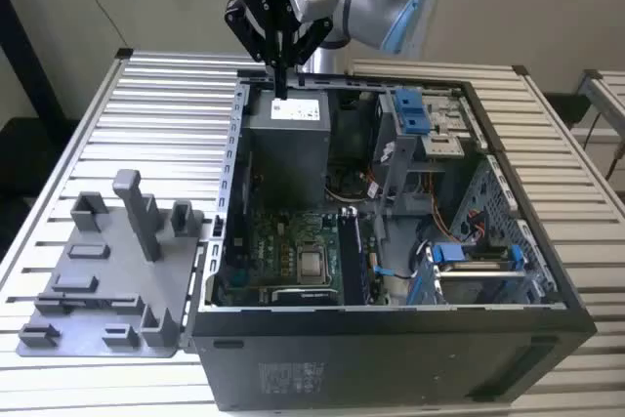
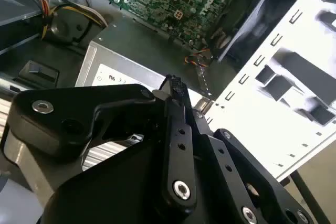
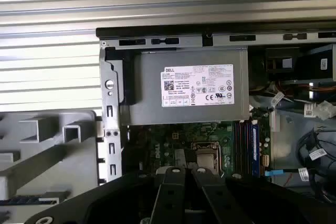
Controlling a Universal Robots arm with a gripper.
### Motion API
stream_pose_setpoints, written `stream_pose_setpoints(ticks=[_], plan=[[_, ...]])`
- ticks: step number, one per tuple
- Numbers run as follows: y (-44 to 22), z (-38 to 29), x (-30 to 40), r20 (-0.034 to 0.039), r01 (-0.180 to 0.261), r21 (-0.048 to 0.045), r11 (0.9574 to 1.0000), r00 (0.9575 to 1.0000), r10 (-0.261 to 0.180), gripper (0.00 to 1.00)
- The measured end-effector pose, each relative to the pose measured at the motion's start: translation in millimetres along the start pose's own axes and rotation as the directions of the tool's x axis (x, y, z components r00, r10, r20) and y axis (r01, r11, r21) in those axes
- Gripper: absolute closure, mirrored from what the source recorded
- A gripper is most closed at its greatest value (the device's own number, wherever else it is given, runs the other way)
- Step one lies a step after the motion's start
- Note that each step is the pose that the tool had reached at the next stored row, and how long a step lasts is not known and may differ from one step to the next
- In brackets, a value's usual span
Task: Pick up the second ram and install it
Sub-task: 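Reach for the second ram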
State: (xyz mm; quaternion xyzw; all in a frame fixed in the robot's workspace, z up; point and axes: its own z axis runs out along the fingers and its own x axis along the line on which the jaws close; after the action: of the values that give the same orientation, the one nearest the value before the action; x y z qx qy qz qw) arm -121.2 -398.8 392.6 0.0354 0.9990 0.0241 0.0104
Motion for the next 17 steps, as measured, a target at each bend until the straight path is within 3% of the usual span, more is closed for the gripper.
stream_pose_setpoints(ticks=[13,17], plan=[[0.0,0.0,0.4,0.0000,0.000,0.0001,1.0000,1.0000,0.000,0.89],[-0.4,-0.2,5.7,0.0000,0.000,0.0001,1.0000,1.0000,0.000,0.89]])
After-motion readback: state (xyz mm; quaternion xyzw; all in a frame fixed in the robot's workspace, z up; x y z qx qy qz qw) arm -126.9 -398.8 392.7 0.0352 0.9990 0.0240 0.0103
